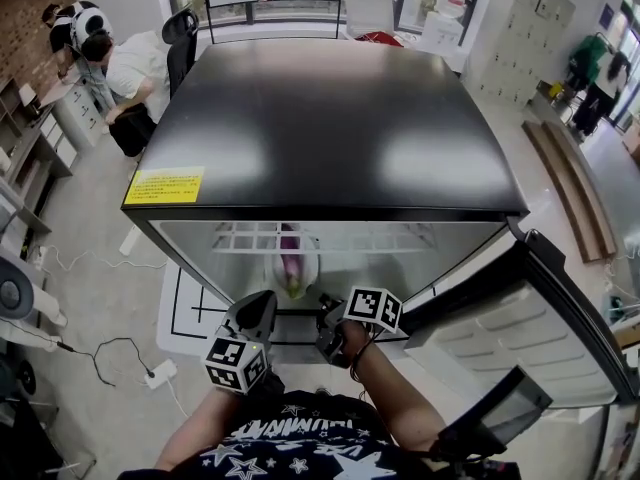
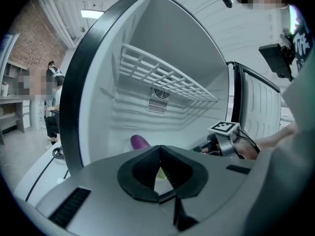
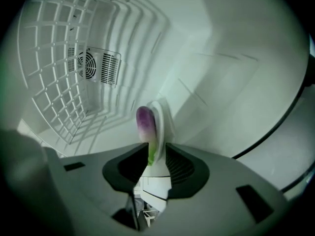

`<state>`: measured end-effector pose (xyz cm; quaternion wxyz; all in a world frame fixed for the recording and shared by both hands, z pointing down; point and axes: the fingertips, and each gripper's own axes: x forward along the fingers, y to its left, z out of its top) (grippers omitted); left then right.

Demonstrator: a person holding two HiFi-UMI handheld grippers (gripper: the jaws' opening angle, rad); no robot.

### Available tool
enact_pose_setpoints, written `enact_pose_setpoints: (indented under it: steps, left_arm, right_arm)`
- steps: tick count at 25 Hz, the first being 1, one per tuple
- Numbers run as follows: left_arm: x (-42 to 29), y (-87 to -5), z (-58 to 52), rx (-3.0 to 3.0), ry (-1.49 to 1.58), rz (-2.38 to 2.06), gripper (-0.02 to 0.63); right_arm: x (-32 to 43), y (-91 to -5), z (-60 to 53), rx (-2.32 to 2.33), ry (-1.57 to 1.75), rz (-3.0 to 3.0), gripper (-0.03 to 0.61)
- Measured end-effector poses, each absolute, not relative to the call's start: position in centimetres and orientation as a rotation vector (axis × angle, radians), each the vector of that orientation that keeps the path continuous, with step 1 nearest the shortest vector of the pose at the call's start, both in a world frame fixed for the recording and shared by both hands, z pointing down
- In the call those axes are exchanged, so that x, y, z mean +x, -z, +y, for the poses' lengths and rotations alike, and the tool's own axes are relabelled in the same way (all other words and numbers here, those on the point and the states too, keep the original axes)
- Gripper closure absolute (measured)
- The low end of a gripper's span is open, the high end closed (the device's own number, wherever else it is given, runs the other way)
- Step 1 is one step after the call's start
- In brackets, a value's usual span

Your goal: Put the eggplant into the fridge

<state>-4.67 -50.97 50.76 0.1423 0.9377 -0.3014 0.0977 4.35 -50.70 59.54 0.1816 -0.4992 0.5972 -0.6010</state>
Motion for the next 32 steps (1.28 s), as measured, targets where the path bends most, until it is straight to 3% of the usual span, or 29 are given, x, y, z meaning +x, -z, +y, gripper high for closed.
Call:
enact_pose_setpoints:
  steps: [20, 22, 27, 32]
  left_arm:
    - [-6.0, -49.9, -45.9, 2.663, -0.236, -1.025, 0.604]
    - [-6.4, -50.0, -45.2, 2.65, -0.23, -1.054, 0.604]
    - [-7.7, -50.1, -43.5, 2.611, -0.208, -1.148, 0.604]
    - [-8.1, -50.6, -41.4, 2.573, -0.209, -1.208, 0.604]
  right_arm:
    - [0.0, -57.2, -44.4, -1.248, 1.732, 1.936, 0.492]
    - [-0.1, -57.1, -43.5, -1.236, 1.739, 1.953, 0.529]
    - [-0.4, -57.1, -41.4, -1.19, 1.734, 1.988, 0.531]
    - [-0.2, -57.4, -39.3, -1.155, 1.756, 1.996, 0.572]
